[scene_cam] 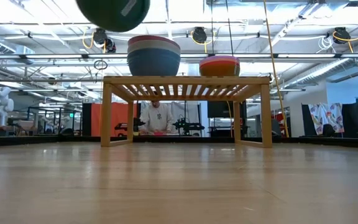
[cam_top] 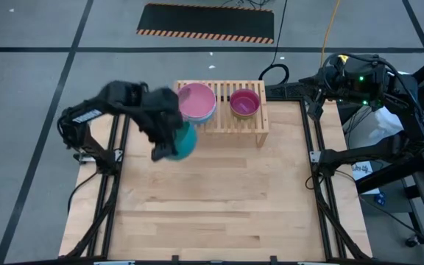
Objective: Place and stack bowls onto a shelf
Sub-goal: Stack the dark green bowl on top of the pink bowl on the shelf
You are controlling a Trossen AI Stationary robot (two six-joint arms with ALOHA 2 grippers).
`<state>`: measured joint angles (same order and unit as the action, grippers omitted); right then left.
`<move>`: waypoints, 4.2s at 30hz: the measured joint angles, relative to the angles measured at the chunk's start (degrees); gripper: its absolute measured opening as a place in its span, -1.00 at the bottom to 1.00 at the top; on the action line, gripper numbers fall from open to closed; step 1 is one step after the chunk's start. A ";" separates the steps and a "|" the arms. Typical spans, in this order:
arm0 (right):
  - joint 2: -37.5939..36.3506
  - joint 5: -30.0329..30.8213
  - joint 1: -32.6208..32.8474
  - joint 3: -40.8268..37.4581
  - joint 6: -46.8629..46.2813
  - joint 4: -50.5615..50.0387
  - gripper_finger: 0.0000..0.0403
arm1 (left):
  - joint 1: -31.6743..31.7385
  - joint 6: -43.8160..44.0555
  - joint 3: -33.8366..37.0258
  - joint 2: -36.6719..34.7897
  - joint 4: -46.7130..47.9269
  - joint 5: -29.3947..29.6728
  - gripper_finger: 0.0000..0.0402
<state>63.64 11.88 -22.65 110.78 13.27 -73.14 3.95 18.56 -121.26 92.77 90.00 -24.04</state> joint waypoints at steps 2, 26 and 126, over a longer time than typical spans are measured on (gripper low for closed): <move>0.00 0.00 0.00 0.00 0.91 0.00 -0.50 | -3.02 0.99 2.57 0.09 -0.05 0.73 -0.95; 0.04 -23.72 -0.04 0.00 0.93 2.21 -0.50 | -16.02 -16.56 15.95 0.90 -0.51 11.67 -0.95; 32.63 -24.64 30.20 -28.72 13.56 62.00 -0.70 | -23.50 -33.66 15.92 6.30 -3.59 12.83 -0.95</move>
<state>96.27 -12.76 7.54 82.06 26.83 -11.14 -19.56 -15.10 -105.34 99.07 86.41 -11.21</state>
